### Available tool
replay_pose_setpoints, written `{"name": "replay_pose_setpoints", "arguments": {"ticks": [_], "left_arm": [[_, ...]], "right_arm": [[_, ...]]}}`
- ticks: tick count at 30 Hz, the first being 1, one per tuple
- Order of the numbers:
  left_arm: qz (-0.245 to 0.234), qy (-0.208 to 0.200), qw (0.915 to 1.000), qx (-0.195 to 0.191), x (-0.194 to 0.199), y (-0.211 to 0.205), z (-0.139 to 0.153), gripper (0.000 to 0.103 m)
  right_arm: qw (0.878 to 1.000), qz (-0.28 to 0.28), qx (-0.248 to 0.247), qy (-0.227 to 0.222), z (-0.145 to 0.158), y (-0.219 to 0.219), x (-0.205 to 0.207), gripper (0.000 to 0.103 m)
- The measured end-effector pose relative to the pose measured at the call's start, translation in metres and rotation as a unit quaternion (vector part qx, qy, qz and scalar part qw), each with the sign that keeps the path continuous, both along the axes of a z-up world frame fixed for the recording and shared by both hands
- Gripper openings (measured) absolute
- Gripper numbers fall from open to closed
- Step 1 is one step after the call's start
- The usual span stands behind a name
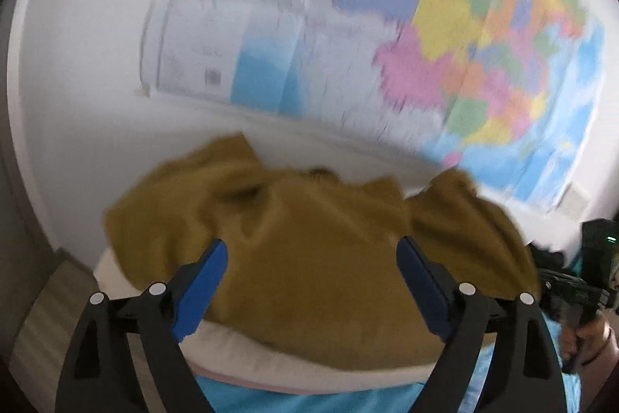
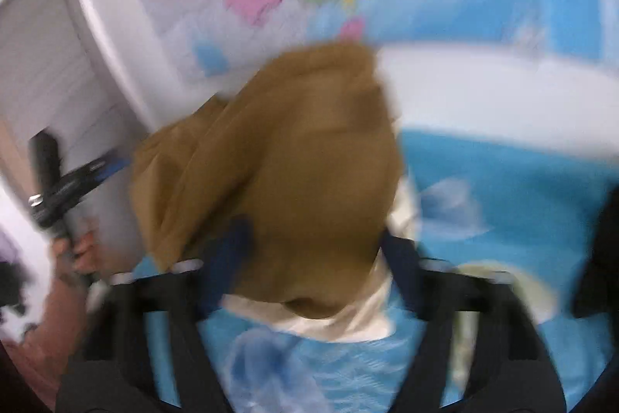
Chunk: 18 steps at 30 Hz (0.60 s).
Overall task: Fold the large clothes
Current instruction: 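Carry the jacket bundle with both grippers toward the cream pillow, then lower the jacket onto the cream pillow and open both grippers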
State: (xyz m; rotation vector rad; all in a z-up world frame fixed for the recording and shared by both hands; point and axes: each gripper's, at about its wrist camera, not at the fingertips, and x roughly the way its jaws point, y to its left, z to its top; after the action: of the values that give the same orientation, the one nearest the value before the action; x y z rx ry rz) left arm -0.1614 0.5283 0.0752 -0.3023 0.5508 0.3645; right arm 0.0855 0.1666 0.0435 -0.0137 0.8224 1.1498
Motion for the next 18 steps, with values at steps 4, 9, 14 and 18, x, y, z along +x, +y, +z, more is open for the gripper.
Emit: {"name": "replay_pose_setpoints", "arguments": {"ticks": [4,9,14,18], "left_arm": [[0.04,0.038,0.9985,-0.008,0.021,0.019,-0.031,0.071],[0.059,0.053,0.9966,-0.023,0.026,0.032,-0.039,0.065],[0.094,0.054,0.9938,-0.022,0.015,0.029,-0.024,0.06],[0.055,0.001,0.9979,0.035,0.006,0.0,0.013,0.075]], "right_arm": [[0.998,0.002,-0.023,-0.065,-0.004,-0.016,-0.011,0.013],[0.998,-0.005,-0.037,-0.048,0.001,-0.014,-0.008,0.016],[0.995,-0.017,-0.074,-0.066,0.007,-0.015,-0.007,0.07],[0.994,-0.017,-0.008,-0.105,0.058,-0.018,-0.014,0.064]]}}
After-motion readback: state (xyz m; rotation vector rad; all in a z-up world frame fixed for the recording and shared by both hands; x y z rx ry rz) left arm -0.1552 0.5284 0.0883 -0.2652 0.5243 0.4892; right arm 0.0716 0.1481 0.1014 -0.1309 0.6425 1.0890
